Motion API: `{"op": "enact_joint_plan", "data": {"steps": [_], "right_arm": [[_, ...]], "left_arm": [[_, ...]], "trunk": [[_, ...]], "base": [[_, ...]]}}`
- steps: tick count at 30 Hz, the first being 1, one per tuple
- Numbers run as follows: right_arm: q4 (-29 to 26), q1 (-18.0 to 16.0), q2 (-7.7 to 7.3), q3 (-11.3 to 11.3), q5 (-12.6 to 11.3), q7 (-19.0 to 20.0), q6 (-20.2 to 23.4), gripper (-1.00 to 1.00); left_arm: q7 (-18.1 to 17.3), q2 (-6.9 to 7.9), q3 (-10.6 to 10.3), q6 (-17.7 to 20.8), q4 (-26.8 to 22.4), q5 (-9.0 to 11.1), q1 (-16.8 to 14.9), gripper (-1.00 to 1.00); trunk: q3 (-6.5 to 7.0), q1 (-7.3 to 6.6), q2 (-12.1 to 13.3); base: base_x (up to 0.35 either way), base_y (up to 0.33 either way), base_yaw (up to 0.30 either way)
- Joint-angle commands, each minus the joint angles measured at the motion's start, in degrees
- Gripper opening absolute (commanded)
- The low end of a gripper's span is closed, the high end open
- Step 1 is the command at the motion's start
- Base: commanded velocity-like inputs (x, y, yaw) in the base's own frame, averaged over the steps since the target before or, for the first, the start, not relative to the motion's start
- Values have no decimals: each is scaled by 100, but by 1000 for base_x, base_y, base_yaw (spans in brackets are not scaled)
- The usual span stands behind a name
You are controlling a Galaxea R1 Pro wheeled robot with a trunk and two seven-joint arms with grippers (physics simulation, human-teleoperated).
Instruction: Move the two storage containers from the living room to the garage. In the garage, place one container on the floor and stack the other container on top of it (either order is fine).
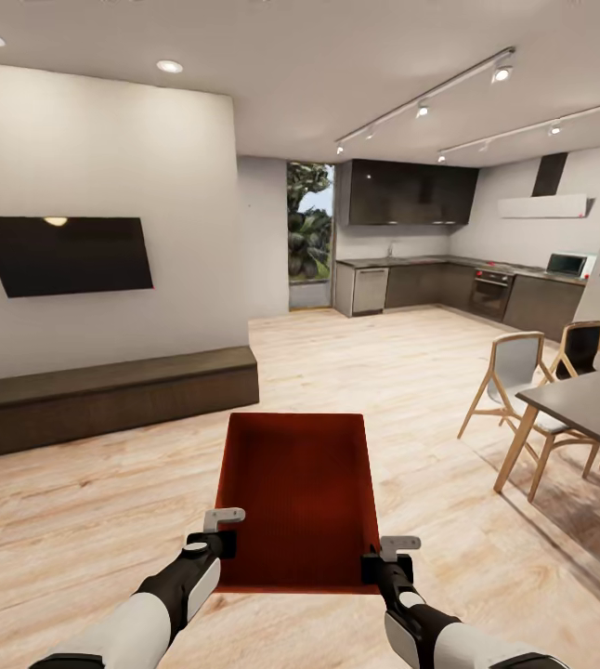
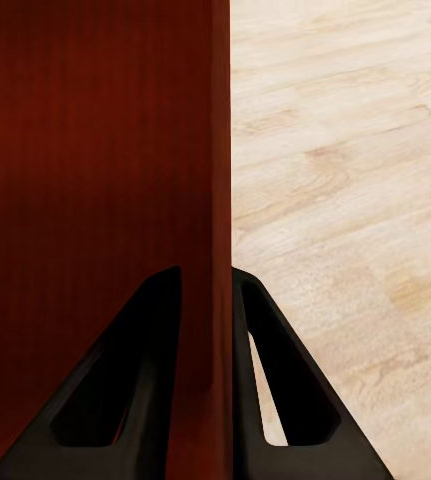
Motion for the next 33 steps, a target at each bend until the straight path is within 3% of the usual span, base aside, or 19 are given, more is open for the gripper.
{"op": "enact_joint_plan", "data": {"steps": [1, 33], "right_arm": [[3, -5, 0, -148, -195, -82, -49, -100], [3, -5, 8, -148, -195, -82, -49, -100]], "left_arm": [[61, 0, 161, 43, -14, -83, -3, -100], [67, 0, 161, 43, -11, -81, -3, -100]], "trunk": [[1, 1, -6], [291, 1, -6]], "base": [[0, 0, 0], [0, 0, 0]]}}
